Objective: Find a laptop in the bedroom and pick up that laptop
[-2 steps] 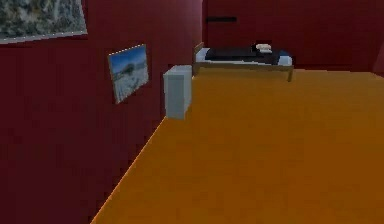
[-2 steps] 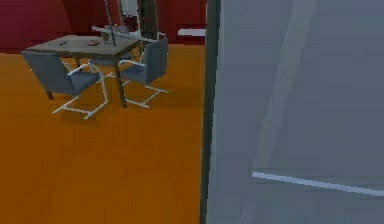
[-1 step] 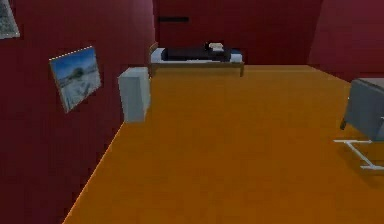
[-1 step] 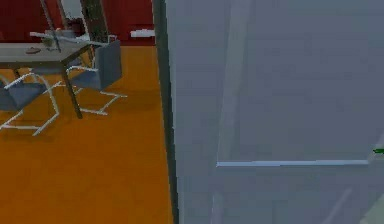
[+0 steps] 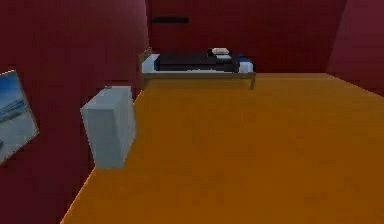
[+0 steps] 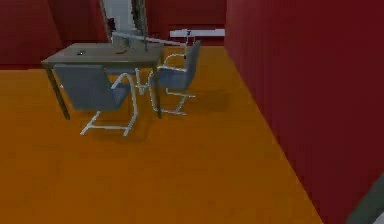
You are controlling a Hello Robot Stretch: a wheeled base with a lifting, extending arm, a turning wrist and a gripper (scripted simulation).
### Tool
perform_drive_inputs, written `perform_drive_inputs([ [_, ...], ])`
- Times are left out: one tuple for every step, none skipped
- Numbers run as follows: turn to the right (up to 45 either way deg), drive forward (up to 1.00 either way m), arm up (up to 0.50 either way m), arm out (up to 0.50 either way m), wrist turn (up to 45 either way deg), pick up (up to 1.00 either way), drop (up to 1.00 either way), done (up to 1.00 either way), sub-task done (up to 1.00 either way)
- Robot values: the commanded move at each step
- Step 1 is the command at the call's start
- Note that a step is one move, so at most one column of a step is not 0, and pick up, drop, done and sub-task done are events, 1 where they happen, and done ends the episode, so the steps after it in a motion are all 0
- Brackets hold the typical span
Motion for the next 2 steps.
perform_drive_inputs([
  [0.0,1.00,0.00,0.00,0.0,0.00,0.00,0.00,0.00],
  [3.0,0.00,0.00,0.00,0.0,0.00,0.00,0.00,0.00],
])
